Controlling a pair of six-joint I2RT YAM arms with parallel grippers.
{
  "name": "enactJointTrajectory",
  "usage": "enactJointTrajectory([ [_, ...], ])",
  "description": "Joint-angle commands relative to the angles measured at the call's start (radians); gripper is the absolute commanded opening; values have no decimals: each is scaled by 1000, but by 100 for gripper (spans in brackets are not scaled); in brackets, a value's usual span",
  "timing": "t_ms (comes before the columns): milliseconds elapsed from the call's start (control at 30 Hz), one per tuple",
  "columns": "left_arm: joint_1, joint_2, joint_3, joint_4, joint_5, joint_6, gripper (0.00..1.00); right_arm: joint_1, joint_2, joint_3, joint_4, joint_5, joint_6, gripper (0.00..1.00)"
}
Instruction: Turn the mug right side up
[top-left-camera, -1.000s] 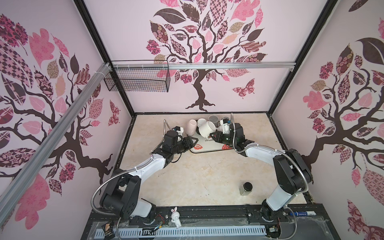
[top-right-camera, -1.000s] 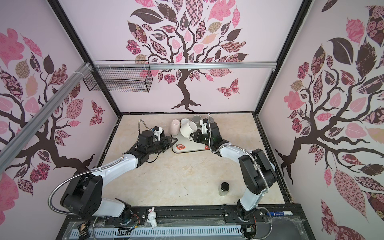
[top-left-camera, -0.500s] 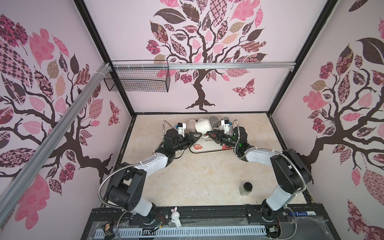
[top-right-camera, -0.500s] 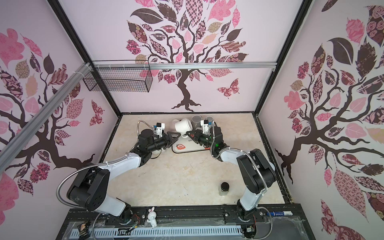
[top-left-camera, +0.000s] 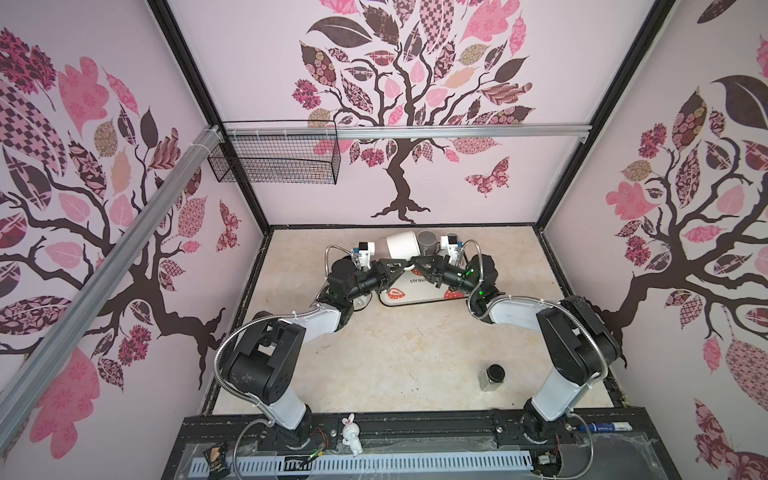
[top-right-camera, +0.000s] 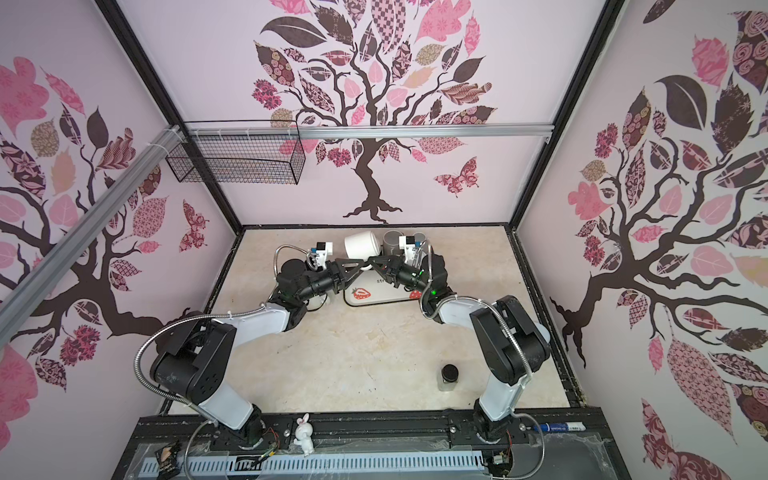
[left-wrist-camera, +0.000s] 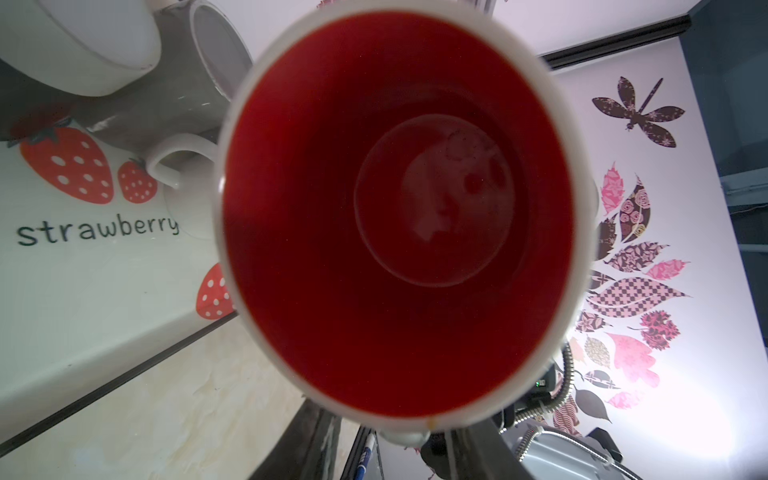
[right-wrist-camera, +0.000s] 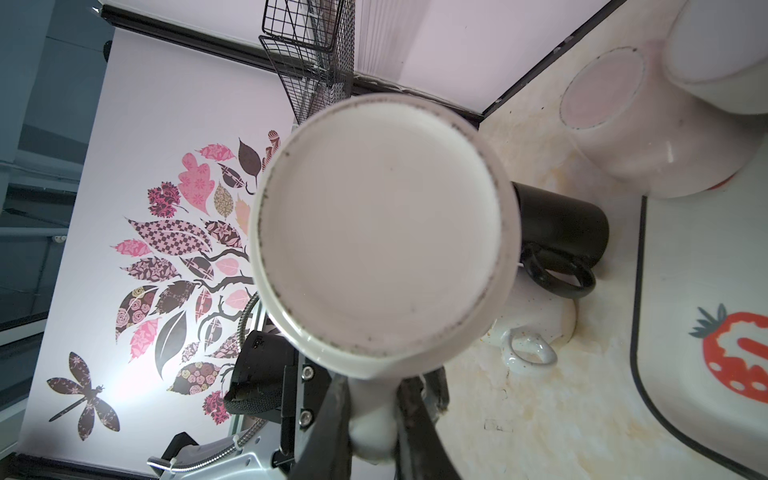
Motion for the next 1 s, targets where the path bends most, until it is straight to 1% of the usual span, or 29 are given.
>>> enactJointTrajectory([
  [0, 3, 14, 23, 115, 16, -66, 41, 7, 11, 36, 182, -12, 53, 0],
  [133, 3, 45, 26, 217, 17, -139, 36, 8, 16, 28, 226, -9, 88, 0],
  [200, 1, 56, 29, 251, 16, -164, 36, 9, 22, 28, 243, -12, 105, 0],
  [400, -5, 53, 40, 219, 27, -158, 39, 21, 30, 27, 272, -12, 128, 0],
  [467, -5, 47, 30, 219, 19, -156, 37, 25, 31, 26, 272, -13, 123, 0],
  [500, -5, 44, 28, 219, 19, -154, 33, 26, 30, 24, 272, -15, 121, 0],
  [533, -5, 42, 26, 219, 19, -152, 26, 26, 29, 24, 269, -18, 116, 0],
  [567, -5, 41, 26, 220, 19, -148, 18, 27, 29, 24, 263, -22, 112, 0],
  [600, -4, 40, 25, 223, 20, -141, 7, 27, 27, 23, 256, -25, 105, 0],
  [633, -4, 34, 24, 222, 25, -132, 0, 26, 26, 23, 244, -29, 95, 0],
  [667, -1, 28, 21, 218, 29, -126, 0, 28, 21, 22, 228, -34, 81, 3],
  [800, 13, -27, -9, 164, 17, -86, 0, 27, -27, 9, 79, -46, -32, 25],
  [867, 20, -71, -15, 80, 9, -33, 0, 27, -65, 3, -34, -33, -116, 35],
  [900, 21, -102, -14, 5, 1, 6, 0, 27, -86, 3, -98, -25, -165, 40],
  [967, 23, -159, -5, -145, -20, 86, 0, 25, -122, 7, -214, -13, -250, 44],
])
